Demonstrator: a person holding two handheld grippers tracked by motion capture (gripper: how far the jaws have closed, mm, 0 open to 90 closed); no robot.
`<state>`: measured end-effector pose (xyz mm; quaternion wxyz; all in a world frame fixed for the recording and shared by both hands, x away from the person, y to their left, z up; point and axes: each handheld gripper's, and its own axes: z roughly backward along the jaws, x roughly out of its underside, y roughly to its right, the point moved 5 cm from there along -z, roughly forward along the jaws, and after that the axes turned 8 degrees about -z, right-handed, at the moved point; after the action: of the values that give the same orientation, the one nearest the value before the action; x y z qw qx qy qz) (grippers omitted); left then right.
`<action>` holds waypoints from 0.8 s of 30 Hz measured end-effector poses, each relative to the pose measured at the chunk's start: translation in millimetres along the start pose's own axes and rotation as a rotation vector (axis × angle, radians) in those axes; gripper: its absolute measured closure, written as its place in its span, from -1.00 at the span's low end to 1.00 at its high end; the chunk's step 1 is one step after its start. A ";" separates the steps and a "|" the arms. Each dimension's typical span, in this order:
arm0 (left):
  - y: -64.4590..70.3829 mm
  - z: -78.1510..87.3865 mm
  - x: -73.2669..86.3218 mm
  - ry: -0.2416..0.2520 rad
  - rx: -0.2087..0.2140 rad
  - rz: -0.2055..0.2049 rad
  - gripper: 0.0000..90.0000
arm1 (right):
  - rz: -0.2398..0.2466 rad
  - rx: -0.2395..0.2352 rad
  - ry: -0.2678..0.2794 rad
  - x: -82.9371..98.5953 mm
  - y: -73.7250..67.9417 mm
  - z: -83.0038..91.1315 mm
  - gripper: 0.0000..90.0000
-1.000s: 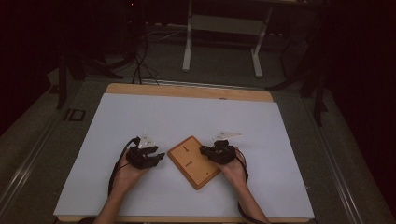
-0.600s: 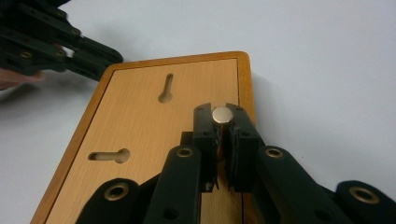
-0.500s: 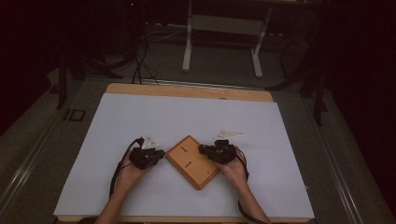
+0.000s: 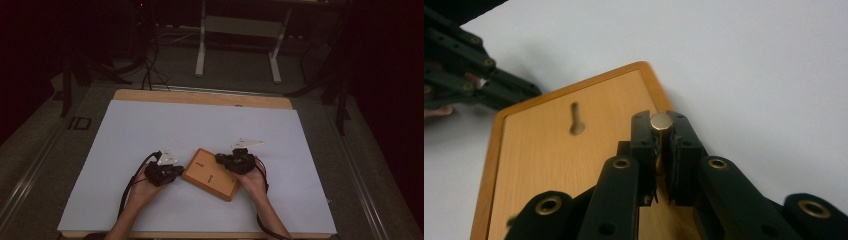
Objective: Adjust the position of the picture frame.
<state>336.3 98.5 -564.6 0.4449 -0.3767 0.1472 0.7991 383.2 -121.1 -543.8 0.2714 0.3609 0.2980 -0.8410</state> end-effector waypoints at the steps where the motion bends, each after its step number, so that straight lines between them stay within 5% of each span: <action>1: 0.0 0.0 0.0 0.000 0.000 0.000 0.87 | 0.000 0.000 0.000 0.0 0.0 0.0 0.86; 14: 18.5 -7.2 -3.4 -0.026 0.057 -0.062 0.81 | -0.014 0.020 0.000 -1.7 6.7 -5.4 0.86; 24: 18.6 -8.1 -2.5 -0.042 0.050 -0.065 0.79 | -0.021 0.023 -0.006 -3.4 7.8 -11.9 0.86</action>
<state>325.6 82.0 -570.0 0.4830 -0.3531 0.1451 0.7880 395.8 -117.2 -550.2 0.2595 0.3582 0.2913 -0.8482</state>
